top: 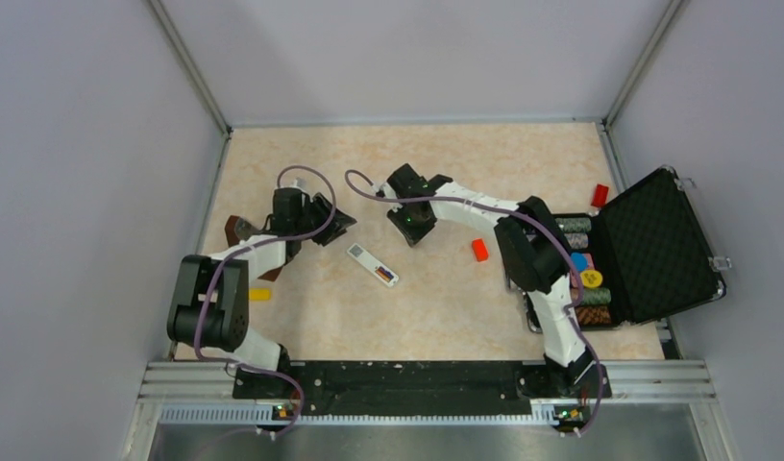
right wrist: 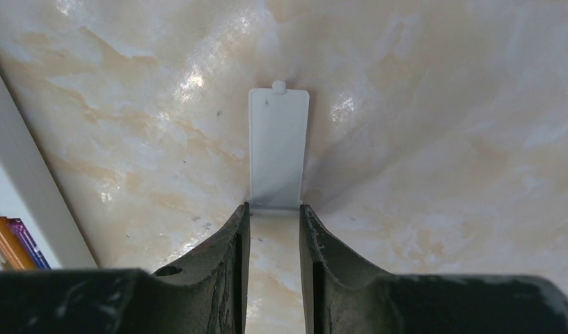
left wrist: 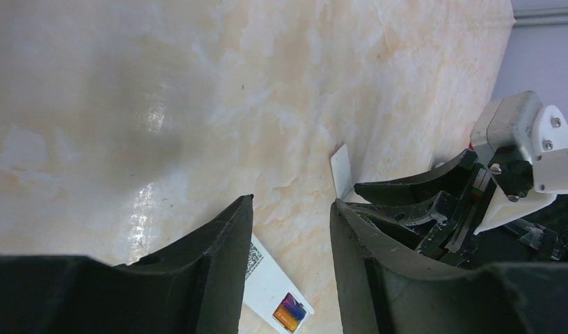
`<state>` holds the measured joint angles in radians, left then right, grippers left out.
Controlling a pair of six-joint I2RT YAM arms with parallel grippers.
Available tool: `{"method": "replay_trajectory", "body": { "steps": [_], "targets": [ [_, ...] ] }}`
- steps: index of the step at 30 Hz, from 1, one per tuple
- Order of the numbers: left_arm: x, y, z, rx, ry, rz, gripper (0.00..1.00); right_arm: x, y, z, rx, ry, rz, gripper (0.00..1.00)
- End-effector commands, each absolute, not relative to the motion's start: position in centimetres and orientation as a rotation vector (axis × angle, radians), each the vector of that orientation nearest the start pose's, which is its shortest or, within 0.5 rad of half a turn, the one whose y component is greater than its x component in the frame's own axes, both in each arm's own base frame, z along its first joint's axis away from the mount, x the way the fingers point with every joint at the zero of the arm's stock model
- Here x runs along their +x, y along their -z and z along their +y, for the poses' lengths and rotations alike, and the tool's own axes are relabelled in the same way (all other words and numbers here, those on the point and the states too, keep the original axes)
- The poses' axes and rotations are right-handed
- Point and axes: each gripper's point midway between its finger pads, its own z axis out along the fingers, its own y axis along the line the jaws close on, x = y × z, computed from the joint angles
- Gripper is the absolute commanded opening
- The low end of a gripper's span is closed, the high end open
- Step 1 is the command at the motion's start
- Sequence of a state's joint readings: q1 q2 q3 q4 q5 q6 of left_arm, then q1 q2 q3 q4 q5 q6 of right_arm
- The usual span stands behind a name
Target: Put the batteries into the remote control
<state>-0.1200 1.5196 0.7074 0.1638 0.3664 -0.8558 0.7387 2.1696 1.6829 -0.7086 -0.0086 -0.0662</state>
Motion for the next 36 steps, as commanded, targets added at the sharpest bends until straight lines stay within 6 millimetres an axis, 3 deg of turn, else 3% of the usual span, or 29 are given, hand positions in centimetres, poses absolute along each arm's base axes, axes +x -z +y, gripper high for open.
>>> {"method": "replay_trajectory", "body": {
  "steps": [1, 16, 21, 29, 36],
  "targets": [
    [37.3, -8.7, -14.8, -0.596, 1.027, 2.209, 0.51, 33.0, -2.3, 31.7, -1.053, -0.284, 2.598, 0.20],
    [37.0, -7.2, -17.0, -0.549, 1.145, 2.251, 0.59, 33.0, -5.3, 32.3, -0.929, -0.428, 2.562, 0.20],
    [37.1, -7.1, -16.9, -0.568, 1.137, 2.248, 0.59, 33.8, -5.5, 31.9, -0.847, -0.383, 2.572, 0.21],
    [37.9, -8.1, -15.2, -0.599, 0.997, 2.211, 0.59, 34.8, -6.0, 31.8, -0.447, -0.275, 2.638, 0.46],
    [38.4, -8.5, -13.9, -0.635, 0.896, 2.187, 0.59, 34.9, -5.9, 32.8, -0.214, -0.222, 2.620, 0.51]
  ]
}}
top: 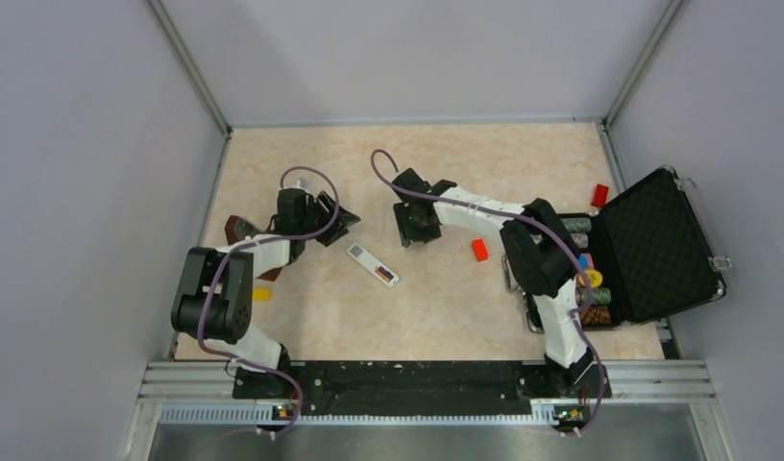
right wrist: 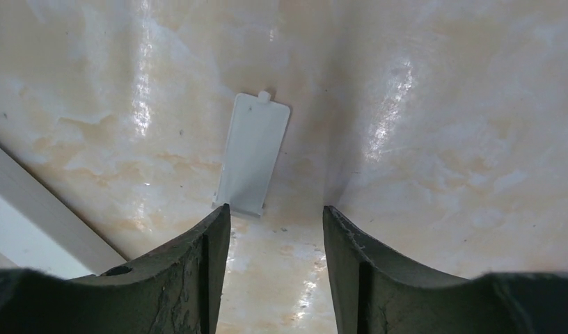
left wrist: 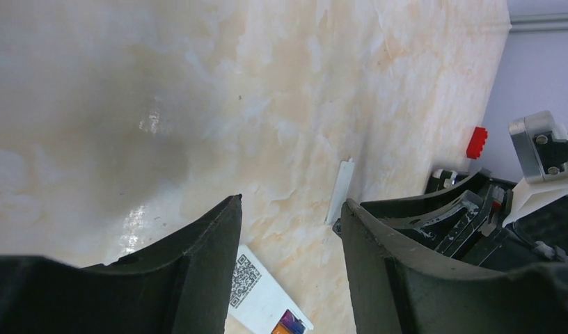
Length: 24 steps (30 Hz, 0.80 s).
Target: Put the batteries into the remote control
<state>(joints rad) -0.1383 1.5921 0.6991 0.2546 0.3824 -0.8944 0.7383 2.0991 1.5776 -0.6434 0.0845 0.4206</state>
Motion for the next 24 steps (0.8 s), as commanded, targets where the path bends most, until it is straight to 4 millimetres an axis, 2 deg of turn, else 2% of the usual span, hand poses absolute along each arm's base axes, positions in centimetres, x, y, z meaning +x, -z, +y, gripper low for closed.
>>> {"method": "replay_trajectory", "body": {
  "steps": [1, 8, 13, 20, 24],
  "targets": [
    [38.4, -8.5, -13.7, -0.639, 0.886, 2.185, 0.59, 34.8, -6.0, 33.2, -0.197, -0.226, 2.612, 0.52],
    [38.8, -9.1, -13.3, -0.636, 0.862, 2.169, 0.59, 34.6, -6.6, 34.2, -0.039, -0.245, 2.587, 0.54],
    [38.9, -9.2, -13.1, -0.643, 0.851, 2.166, 0.59, 34.7, -5.4, 33.8, 0.024, -0.184, 2.604, 0.55],
    [38.9, -9.4, -12.5, -0.656, 0.828, 2.150, 0.59, 34.5, -3.4, 34.0, -0.030, -0.072, 2.647, 0.52],
    [39.1, -9.7, -11.9, -0.663, 0.800, 2.136, 0.59, 33.5, -2.6, 34.1, -0.067, -0.024, 2.679, 0.51]
  ]
}}
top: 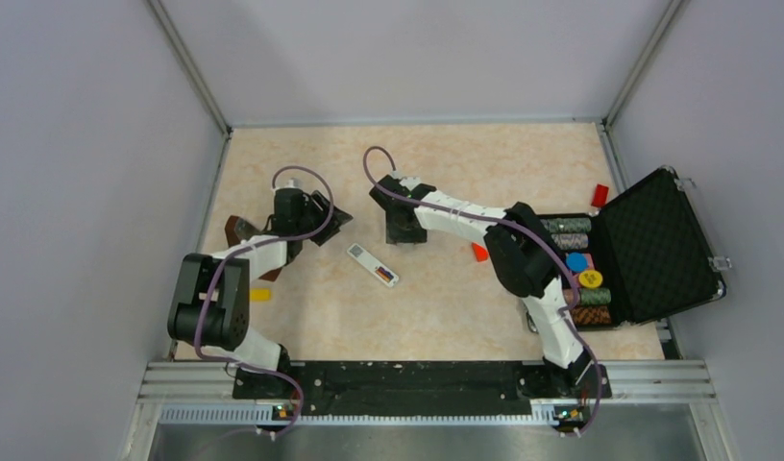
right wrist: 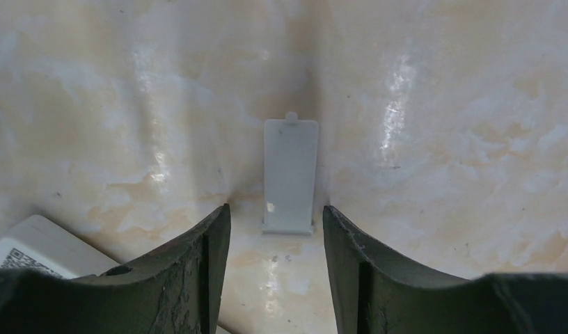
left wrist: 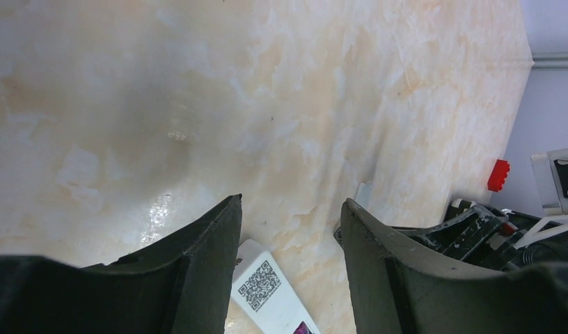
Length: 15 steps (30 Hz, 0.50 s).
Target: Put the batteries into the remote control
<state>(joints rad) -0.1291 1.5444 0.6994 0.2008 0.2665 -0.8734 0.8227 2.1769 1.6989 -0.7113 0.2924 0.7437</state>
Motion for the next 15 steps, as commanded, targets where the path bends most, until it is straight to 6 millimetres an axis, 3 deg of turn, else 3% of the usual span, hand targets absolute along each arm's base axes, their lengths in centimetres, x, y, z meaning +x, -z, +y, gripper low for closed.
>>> {"method": "replay_trajectory", "body": {
  "steps": [1, 9, 15],
  "targets": [
    [39.1, -9.7, -11.6, -0.665, 0.784, 2.134, 0.59, 33.3, -2.4, 33.8, -0.064, -0.008, 2.686, 0.50],
    [39.1, -9.9, -11.1, -0.679, 0.761, 2.122, 0.59, 31.9, -1.0, 32.2, -0.017, 0.087, 2.737, 0.42],
    [38.9, -9.8, -11.0, -0.682, 0.762, 2.123, 0.59, 32.2, -0.2, 32.2, -0.003, 0.094, 2.737, 0.37]
  ]
}}
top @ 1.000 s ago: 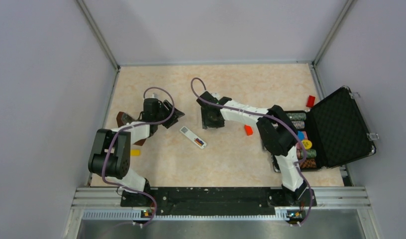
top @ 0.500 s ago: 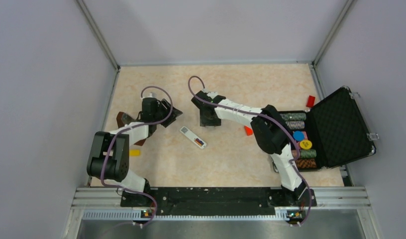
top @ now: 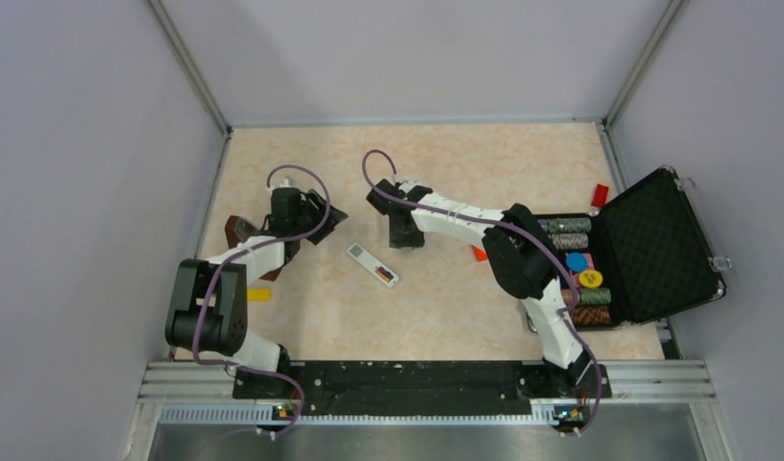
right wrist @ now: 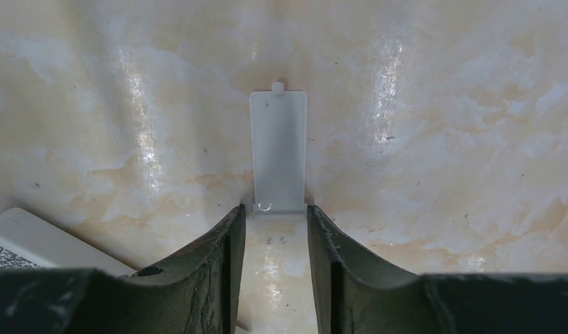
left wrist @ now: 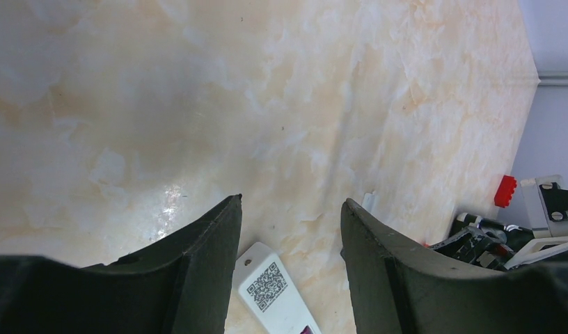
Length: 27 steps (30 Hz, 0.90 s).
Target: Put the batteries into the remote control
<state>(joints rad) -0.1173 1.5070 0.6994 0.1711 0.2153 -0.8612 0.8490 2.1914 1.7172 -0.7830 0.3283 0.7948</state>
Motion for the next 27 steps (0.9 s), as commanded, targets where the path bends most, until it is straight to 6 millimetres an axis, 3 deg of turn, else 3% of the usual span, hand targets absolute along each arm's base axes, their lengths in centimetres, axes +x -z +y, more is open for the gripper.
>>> {"method": "replay_trajectory", "body": {
  "steps": [1, 8, 17, 22, 27],
  "targets": [
    [38.8, -9.9, -11.0, -0.681, 0.763, 2.123, 0.59, 32.2, 0.1, 32.3, -0.006, 0.092, 2.744, 0.37],
    [38.6, -10.0, -11.1, -0.677, 0.771, 2.121, 0.59, 32.5, 1.0, 31.7, 0.020, 0.112, 2.760, 0.38],
    [38.7, -9.9, -12.1, -0.658, 0.845, 2.129, 0.59, 32.5, 1.1, 31.1, 0.036, 0.081, 2.767, 0.20],
    [38.7, -9.5, -13.1, -0.634, 0.913, 2.150, 0.59, 33.1, 0.2, 31.3, 0.010, 0.059, 2.737, 0.17],
    [38.7, -8.7, -14.9, -0.592, 1.020, 2.204, 0.60, 34.0, -2.2, 31.7, -0.016, 0.010, 2.675, 0.18]
  ]
}}
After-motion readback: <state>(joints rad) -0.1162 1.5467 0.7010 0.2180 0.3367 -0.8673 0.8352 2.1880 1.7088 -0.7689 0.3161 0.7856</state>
